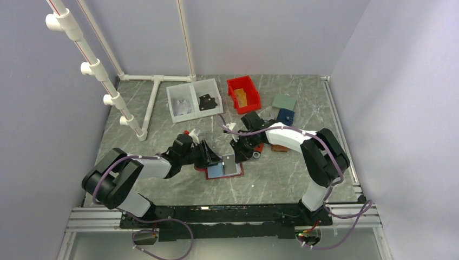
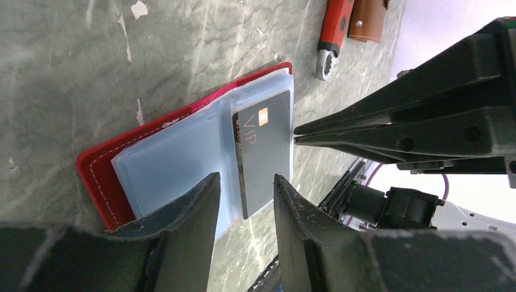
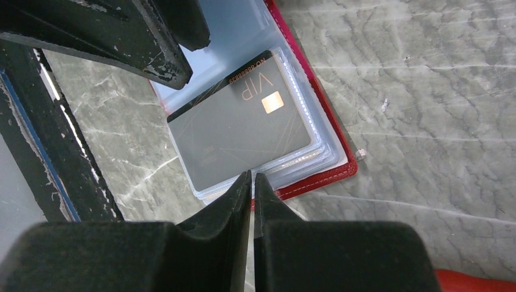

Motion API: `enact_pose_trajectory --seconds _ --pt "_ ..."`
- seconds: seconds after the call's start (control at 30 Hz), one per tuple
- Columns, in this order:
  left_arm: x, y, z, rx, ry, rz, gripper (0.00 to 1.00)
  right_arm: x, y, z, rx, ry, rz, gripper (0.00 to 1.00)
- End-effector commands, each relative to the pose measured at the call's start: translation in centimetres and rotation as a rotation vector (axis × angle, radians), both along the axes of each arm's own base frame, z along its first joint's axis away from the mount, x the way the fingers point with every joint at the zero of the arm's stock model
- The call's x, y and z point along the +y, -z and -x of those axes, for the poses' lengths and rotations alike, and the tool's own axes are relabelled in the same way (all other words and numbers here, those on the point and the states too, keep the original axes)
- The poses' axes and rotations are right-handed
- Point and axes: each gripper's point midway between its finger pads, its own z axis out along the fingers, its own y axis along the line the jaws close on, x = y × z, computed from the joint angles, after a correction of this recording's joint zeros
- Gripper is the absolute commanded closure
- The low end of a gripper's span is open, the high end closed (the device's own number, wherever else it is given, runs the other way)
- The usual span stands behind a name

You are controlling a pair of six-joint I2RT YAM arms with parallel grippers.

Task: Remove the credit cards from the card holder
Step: Remove the credit card from the card holder.

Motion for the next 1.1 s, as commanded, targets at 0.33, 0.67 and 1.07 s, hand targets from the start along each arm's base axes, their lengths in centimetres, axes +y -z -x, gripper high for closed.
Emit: enact_pose_trajectory --seconds 0.33,0.67,1.07 --pt "-1.1 -0.2 -0.6 0.028 0.025 0.019 0.57 0.9 1.0 -1.0 -0.011 0.005 0.051 0.93" --pt "-1.3 0.3 -0.5 0.051 0.023 0.039 0.61 1.7 2.0 0.7 0.049 -0.049 0.068 0.93" --pt "-1.1 0.5 -0.5 0.039 0.003 0.058 1.00 1.8 2.4 1.0 0.063 -0.059 0.095 0.92"
